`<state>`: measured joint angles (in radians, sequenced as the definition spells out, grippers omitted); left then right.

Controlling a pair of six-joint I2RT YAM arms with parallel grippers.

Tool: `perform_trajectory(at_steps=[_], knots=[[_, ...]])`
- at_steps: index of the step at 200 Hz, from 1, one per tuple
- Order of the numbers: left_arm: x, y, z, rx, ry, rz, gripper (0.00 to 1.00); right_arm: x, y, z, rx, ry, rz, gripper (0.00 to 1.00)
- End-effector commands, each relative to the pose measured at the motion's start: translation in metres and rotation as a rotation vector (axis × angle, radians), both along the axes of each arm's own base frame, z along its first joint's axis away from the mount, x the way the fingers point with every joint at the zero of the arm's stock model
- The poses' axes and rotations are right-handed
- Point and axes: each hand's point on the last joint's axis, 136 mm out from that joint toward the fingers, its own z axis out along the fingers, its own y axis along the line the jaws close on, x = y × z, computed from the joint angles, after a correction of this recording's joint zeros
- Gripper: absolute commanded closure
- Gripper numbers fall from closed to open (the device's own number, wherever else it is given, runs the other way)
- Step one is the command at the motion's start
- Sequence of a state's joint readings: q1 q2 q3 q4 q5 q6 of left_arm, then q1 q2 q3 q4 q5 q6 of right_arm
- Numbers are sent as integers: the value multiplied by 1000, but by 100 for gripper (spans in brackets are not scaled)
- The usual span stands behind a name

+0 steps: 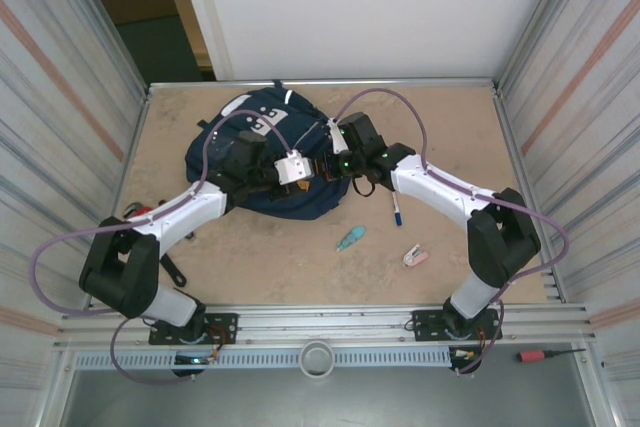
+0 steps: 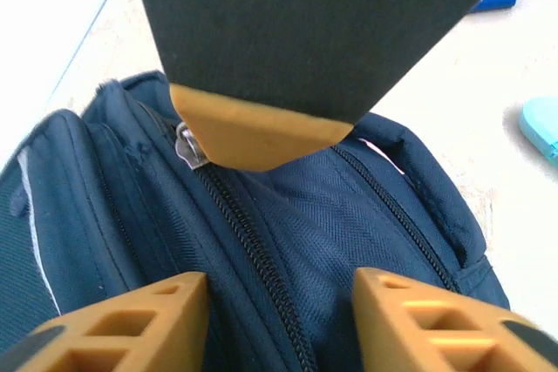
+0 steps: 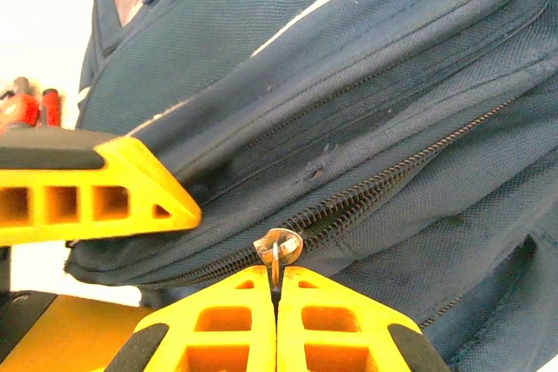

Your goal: Pack the student bag

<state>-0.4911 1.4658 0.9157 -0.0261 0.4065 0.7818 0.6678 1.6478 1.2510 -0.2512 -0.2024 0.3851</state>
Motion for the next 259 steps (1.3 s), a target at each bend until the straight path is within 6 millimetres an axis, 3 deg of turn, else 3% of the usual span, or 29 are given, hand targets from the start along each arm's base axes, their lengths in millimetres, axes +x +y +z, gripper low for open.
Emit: perform_trajectory(at_steps=[1, 22, 43, 74, 95, 115, 128, 146, 173, 196, 224, 259], knots=[[15, 7, 1, 37, -13, 60, 65, -2, 10, 55, 132, -113, 19, 100], [15, 10, -1, 35, -5, 59, 83, -2, 6, 46, 100, -109, 10, 100], [11, 13, 9, -16, -2, 39, 100, 7, -7, 22, 5, -100, -28, 100], [9, 26, 31, -118, -31, 29, 100, 26, -36, -17, -89, -45, -109, 100], [15, 44, 40, -182, -50, 64, 100, 47, -55, -26, -138, -40, -173, 100], [22, 63, 36, -183, -45, 125, 100, 69, -69, -31, -158, -17, -216, 100], [25, 72, 27, -153, -39, 165, 100, 75, -64, -30, -146, -11, -200, 100], [22, 77, 13, -117, -16, 181, 100, 70, -41, -21, -106, -35, -128, 100], [18, 72, 13, -97, 0, 172, 75, 54, -17, -7, -61, -63, -56, 100], [12, 56, 17, -55, -21, 141, 57, 42, -5, 11, 1, -82, -25, 100], [9, 33, 14, 2, -38, 98, 50, 29, 7, 28, 56, -93, 6, 100], [22, 19, 8, 46, -41, 97, 50, 18, 18, 45, 109, -101, 40, 100]])
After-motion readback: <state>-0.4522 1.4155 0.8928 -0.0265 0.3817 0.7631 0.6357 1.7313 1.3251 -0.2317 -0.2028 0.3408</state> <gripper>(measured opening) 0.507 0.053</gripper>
